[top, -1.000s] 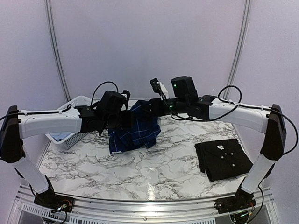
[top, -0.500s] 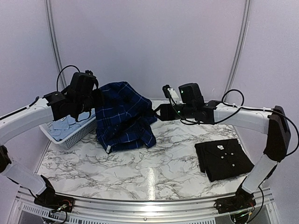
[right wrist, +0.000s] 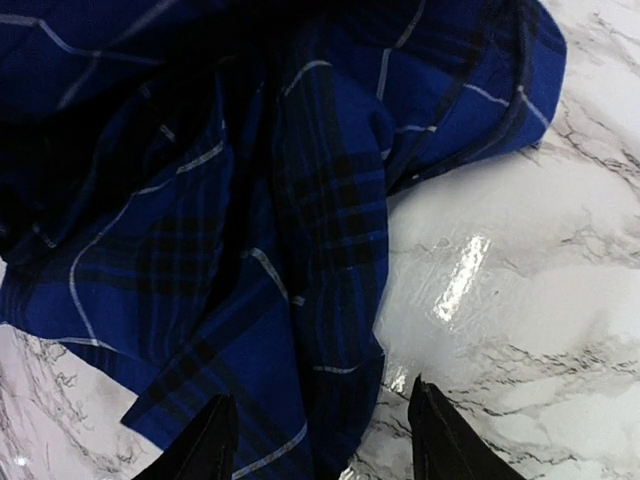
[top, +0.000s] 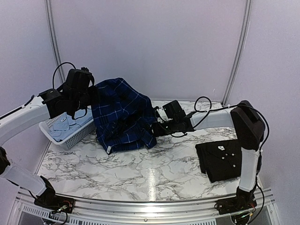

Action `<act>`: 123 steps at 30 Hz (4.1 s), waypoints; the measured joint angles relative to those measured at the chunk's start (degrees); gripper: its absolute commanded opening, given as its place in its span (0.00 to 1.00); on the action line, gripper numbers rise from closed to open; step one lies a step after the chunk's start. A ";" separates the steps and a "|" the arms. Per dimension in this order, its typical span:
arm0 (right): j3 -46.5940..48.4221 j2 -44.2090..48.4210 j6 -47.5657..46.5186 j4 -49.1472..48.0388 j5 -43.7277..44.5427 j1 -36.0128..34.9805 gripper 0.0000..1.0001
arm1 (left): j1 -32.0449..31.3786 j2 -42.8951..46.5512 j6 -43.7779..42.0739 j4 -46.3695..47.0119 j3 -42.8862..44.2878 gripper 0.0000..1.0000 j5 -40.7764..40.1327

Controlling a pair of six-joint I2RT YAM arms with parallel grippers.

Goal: Fold and stack the long sleeve shirts
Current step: Flatten out the crumpled shirt at the center of the board.

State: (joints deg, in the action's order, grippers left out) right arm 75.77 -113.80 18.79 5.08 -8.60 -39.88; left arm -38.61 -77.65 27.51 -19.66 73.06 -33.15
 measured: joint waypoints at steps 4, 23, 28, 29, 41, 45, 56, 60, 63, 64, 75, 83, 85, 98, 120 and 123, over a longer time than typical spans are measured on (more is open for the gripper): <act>1.33 -3.34 0.17 -0.26 0.11 -0.35 0.63 | 0.04 0.07 -0.39 0.00 0.39 0.00 0.02; -2.56 -1.97 -0.61 3.30 6.56 -4.57 0.00 | 0.57 0.09 -1.77 -0.35 0.94 0.00 0.07; -11.43 9.35 -2.40 9.81 10.86 -4.44 0.00 | 0.83 0.07 -2.93 -0.52 3.15 0.00 0.07; -12.83 11.45 -2.56 10.78 11.34 -4.35 0.00 | 0.92 0.00 -3.15 -0.52 3.61 0.00 0.07; -28.79 33.35 0.33 24.72 13.55 -4.74 0.00 | 5.14 -14.67 -8.20 -0.37 17.33 0.00 4.33; -29.18 39.06 1.81 28.46 12.74 -4.76 0.00 | 7.69 -26.14 -11.34 0.11 28.83 0.00 9.75; -28.24 39.76 5.49 29.18 9.60 -4.98 0.66 | 9.90 -52.00 -11.69 -0.37 48.41 0.86 19.47; -25.90 38.34 5.57 28.06 11.21 -3.02 0.67 | 10.14 -51.63 -10.19 -1.62 48.35 0.96 23.23; -25.53 38.29 5.90 25.22 11.76 0.96 0.67 | 9.90 -48.76 -9.62 -1.38 46.01 0.97 25.35; -25.53 38.29 6.12 24.13 11.91 2.40 0.67 | 9.66 -46.88 -9.51 -1.40 44.04 0.97 26.05; -25.88 33.29 8.13 11.02 11.02 11.32 0.60 | -0.37 -23.96 -7.13 -1.18 17.53 0.96 30.99; -26.25 25.79 10.49 2.99 7.96 14.47 0.55 | -6.43 -21.79 0.46 -1.20 6.67 0.97 35.34; -26.49 24.35 11.10 1.46 7.02 14.73 0.55 | -7.39 -21.88 2.08 -1.14 5.88 0.97 35.74; -29.49 18.84 15.13 -7.21 1.79 14.73 0.46 | -9.14 -30.21 8.52 3.96 7.17 0.70 36.72; 0.55 4.48 5.88 2.78 10.75 18.08 0.00 | -4.48 -9.31 7.78 0.26 -8.70 0.00 27.34; 11.34 -2.34 1.81 7.19 13.42 20.00 0.00 | -3.30 -3.02 7.87 -2.38 -14.67 0.00 25.57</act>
State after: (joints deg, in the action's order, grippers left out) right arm 87.11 -116.14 20.60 12.27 4.82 -19.88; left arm -41.91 -80.66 35.38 -22.04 58.39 -7.57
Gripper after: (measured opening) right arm 0.004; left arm 0.008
